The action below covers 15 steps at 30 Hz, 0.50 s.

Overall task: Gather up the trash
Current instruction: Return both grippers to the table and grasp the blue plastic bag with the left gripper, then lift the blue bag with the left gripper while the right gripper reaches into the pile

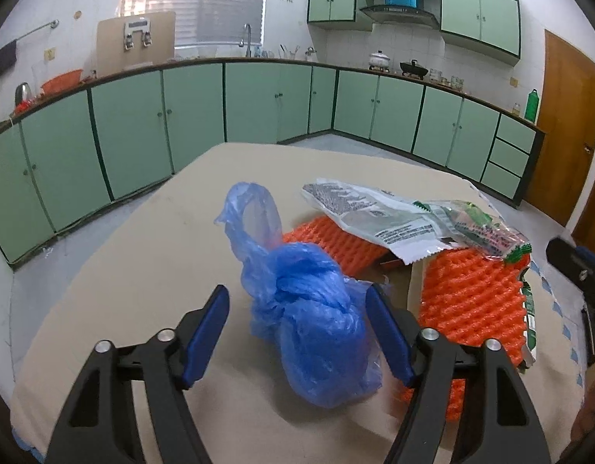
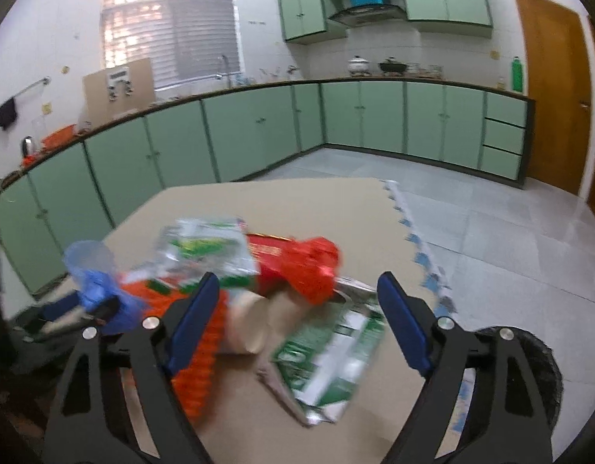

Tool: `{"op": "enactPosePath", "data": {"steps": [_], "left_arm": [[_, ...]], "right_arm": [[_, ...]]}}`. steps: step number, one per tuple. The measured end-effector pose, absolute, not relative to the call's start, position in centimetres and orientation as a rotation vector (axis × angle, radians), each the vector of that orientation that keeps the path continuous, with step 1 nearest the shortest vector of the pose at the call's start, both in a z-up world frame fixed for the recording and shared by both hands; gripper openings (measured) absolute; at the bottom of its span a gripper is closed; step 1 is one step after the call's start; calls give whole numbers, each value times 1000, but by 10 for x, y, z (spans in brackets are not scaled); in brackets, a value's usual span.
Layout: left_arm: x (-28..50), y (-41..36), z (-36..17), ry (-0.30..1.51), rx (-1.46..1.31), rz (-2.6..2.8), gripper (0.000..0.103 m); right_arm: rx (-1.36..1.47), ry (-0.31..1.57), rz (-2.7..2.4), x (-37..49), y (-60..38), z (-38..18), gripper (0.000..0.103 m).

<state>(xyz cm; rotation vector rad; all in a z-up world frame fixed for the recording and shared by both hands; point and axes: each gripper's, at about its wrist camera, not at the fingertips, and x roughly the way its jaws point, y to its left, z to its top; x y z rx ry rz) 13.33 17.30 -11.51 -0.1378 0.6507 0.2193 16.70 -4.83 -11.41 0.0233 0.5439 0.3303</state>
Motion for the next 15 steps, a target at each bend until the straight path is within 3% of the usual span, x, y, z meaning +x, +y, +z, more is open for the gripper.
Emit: {"op": "enactPosePath", "data": {"steps": [3, 7, 15], "left_arm": [[137, 176, -118, 667, -155, 197, 46], [138, 177, -117, 663, -154, 192, 33], [124, 180, -100, 621, -165, 240, 28]], "right_arm": [[6, 536, 383, 163, -37, -108, 80], [-17, 544, 414, 167, -30, -104, 73], [33, 557, 420, 172, -32, -98, 71]]}}
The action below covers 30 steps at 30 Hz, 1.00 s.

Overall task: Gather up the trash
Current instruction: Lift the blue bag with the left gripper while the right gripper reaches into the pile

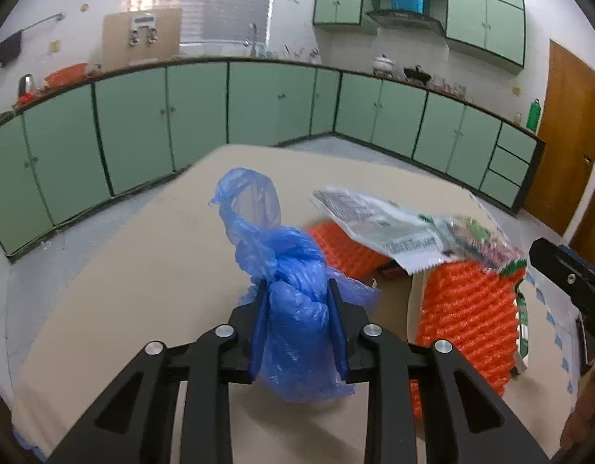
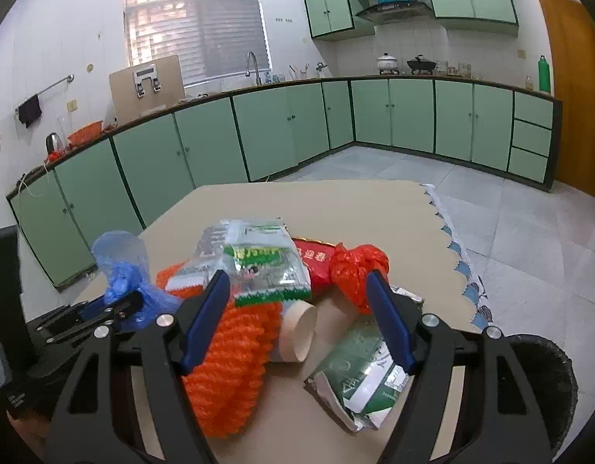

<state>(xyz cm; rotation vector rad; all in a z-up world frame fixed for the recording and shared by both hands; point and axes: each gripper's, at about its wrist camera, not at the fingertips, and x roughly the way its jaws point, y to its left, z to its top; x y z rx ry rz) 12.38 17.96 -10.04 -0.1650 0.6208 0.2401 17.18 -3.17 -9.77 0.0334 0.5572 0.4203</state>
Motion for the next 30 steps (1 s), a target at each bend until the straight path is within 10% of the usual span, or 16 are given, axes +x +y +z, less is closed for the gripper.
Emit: {"op": "enactPosePath", "data": {"steps": [30], "left_arm": [[128, 169, -74, 556, -108, 232, 28]], "right_arm": [[77, 711, 523, 203, -18, -111, 45]]}}
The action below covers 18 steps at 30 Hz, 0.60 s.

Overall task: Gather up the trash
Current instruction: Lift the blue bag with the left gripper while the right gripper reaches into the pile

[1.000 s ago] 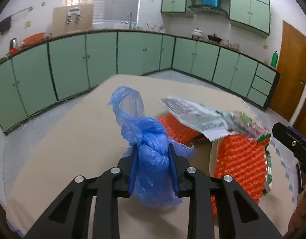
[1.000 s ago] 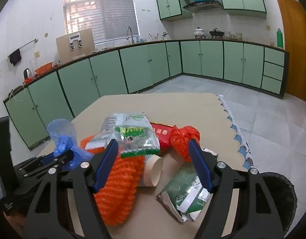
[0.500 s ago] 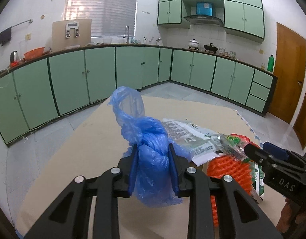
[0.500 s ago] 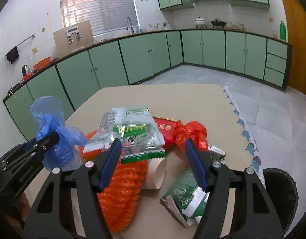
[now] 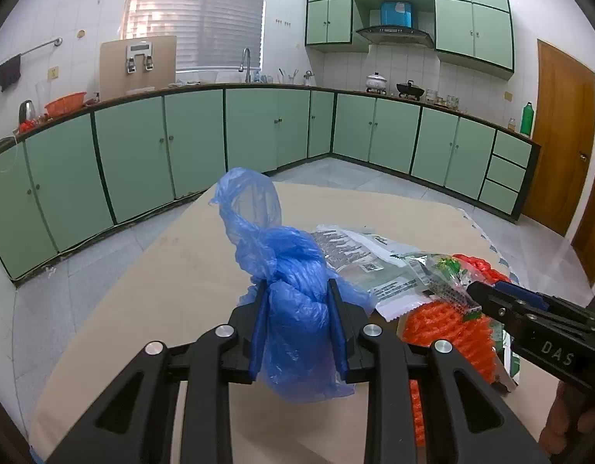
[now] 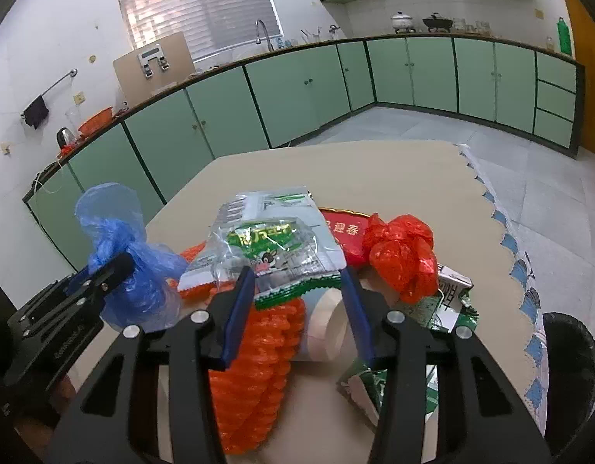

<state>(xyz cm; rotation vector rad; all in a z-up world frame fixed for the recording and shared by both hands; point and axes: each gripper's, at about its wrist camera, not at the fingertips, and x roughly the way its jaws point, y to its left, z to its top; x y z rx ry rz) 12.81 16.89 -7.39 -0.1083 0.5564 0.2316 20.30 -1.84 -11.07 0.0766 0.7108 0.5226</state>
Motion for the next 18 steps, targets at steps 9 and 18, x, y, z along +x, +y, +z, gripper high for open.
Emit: {"op": "enactPosePath", "data": {"steps": [9, 18], "left_arm": [[125, 168, -70, 539, -105, 231, 28], [118, 162, -63, 516, -112, 212, 28]], "right_arm": [[69, 681, 547, 197, -19, -101, 40], [76, 668, 551, 189, -33, -97, 40]]}}
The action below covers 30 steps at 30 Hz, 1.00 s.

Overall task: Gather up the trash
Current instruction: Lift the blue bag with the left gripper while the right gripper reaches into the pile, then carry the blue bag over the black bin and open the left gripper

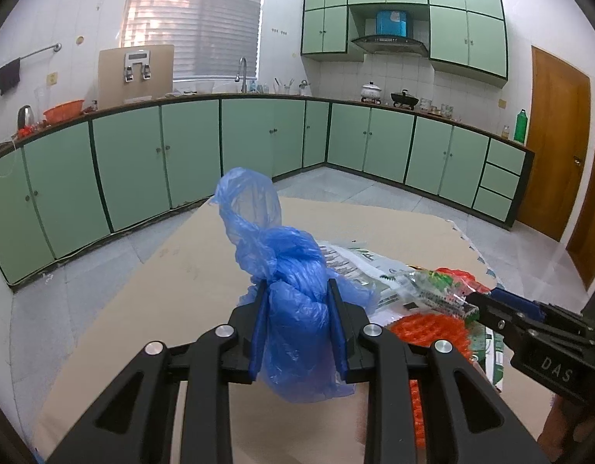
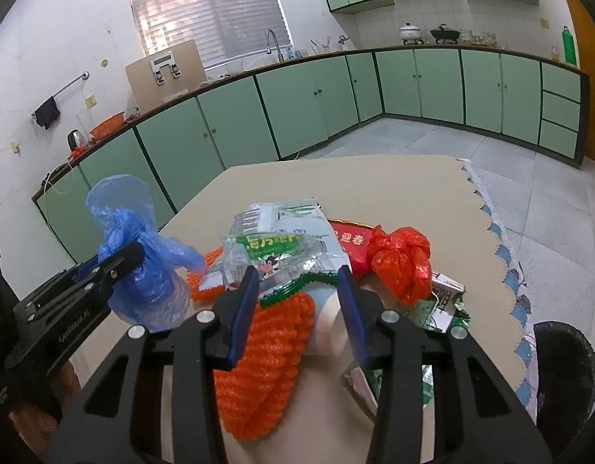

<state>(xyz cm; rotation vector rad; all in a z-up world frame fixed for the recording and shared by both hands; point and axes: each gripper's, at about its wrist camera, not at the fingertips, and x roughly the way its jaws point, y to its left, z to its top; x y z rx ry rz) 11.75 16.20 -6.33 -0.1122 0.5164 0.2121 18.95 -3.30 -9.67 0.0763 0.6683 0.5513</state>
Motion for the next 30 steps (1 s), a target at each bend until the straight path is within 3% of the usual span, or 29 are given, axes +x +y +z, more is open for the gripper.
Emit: {"op": "enactPosePath", "data": {"steps": [19, 30], "left_arm": [[105, 144, -41, 474, -90, 139, 28], [111, 88, -29, 464, -69, -22, 28]], "right_arm": [[110, 578, 514, 167, -75, -70, 40], [134, 516, 411, 148, -134, -53, 40]]}}
